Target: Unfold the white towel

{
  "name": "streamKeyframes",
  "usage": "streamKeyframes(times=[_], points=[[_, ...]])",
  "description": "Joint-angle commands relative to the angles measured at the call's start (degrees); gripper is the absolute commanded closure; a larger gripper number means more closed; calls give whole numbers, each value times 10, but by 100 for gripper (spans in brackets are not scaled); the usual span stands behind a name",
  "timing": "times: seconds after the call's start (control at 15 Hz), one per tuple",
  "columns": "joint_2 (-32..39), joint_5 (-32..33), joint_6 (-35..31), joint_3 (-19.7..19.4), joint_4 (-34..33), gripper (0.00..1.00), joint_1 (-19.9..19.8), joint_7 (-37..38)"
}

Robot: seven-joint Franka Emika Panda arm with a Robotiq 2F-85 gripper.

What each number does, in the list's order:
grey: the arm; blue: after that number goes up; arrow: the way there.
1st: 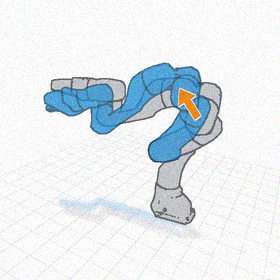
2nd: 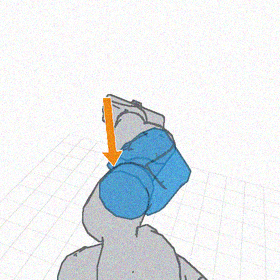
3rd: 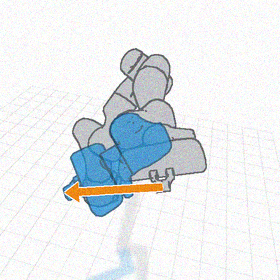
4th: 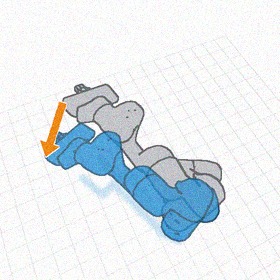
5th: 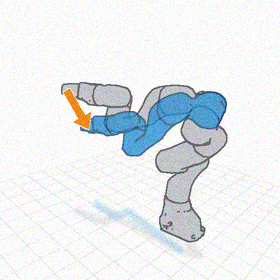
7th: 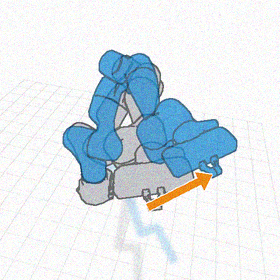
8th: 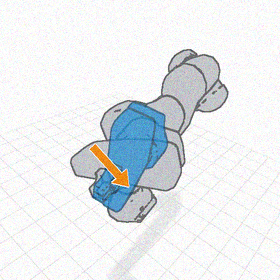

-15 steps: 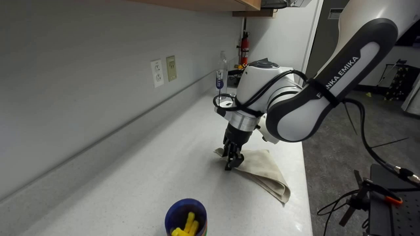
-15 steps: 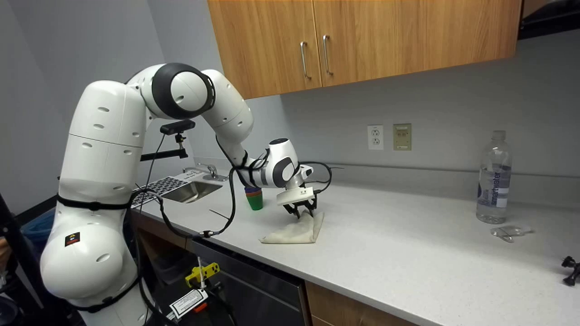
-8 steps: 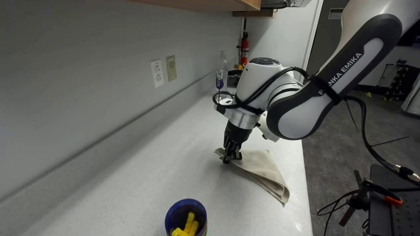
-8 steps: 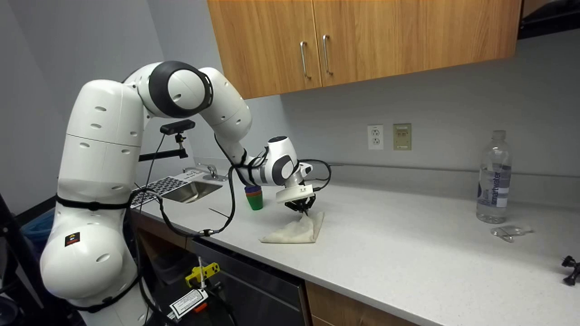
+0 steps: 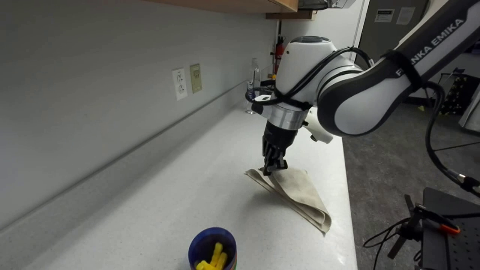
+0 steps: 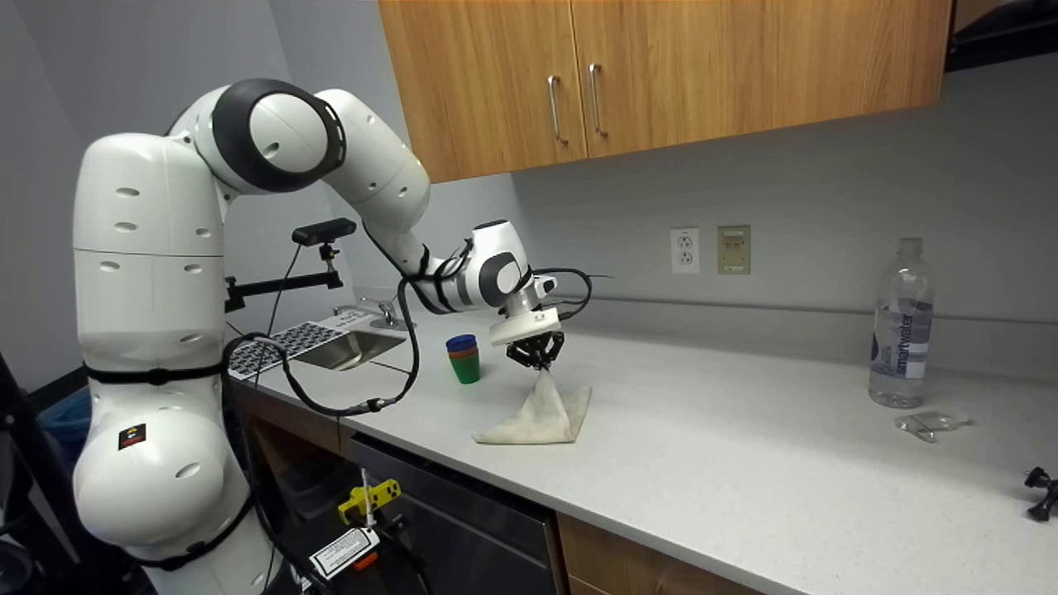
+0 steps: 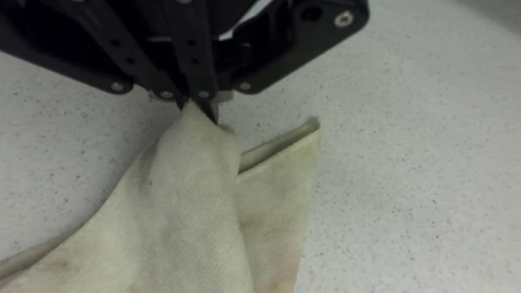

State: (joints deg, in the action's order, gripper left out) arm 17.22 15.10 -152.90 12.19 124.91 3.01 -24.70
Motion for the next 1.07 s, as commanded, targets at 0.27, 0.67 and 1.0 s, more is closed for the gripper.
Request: streamKeyframes(times=[0.27, 0.67, 1.0], points=[[-118, 7, 123, -39, 87, 99, 1, -12], [-170, -6, 208, -56, 125, 99, 4, -7], [-195, -2, 262, -61, 135, 99, 6, -6]])
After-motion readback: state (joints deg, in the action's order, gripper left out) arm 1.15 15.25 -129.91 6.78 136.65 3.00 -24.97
